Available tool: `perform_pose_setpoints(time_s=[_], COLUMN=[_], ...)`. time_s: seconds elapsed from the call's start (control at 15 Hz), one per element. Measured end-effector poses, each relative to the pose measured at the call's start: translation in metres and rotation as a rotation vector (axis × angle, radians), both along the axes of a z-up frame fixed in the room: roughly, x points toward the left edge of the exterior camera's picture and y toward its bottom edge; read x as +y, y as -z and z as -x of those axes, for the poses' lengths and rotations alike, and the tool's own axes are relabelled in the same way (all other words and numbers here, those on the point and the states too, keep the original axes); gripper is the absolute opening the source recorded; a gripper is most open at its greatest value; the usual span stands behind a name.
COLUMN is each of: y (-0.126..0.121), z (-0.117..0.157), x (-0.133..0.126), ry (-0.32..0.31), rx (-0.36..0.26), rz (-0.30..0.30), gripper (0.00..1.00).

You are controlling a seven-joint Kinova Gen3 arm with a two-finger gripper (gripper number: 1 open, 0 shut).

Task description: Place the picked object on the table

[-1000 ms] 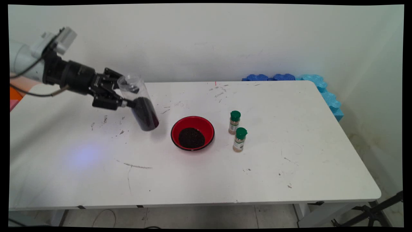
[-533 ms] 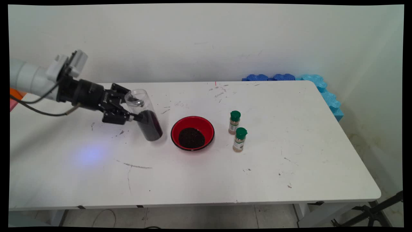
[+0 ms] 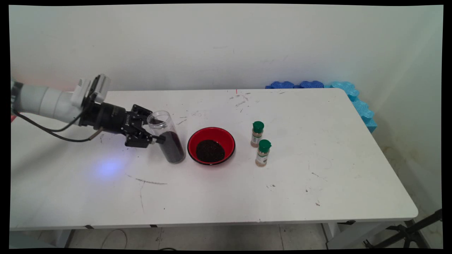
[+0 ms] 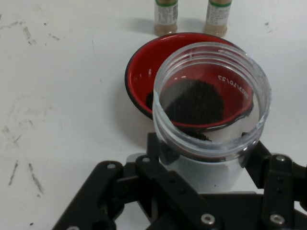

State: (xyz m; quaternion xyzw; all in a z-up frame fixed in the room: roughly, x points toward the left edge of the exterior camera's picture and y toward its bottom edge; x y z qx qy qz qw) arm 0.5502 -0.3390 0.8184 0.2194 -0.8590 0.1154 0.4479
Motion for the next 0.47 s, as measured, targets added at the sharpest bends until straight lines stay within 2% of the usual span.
perform_pose_setpoints(time_s=[0.27,0.33,0.47], y=[0.012,0.015,0.018], z=[0.004,0.005,0.006], x=[-0.002,-0.003,-0.003], ry=[-0.005,-0.006,-0.006], rx=[-0.001,-0.001,0.0], rz=[0.005,0.006,0.008], gripper=[0.0,1.0,1.0])
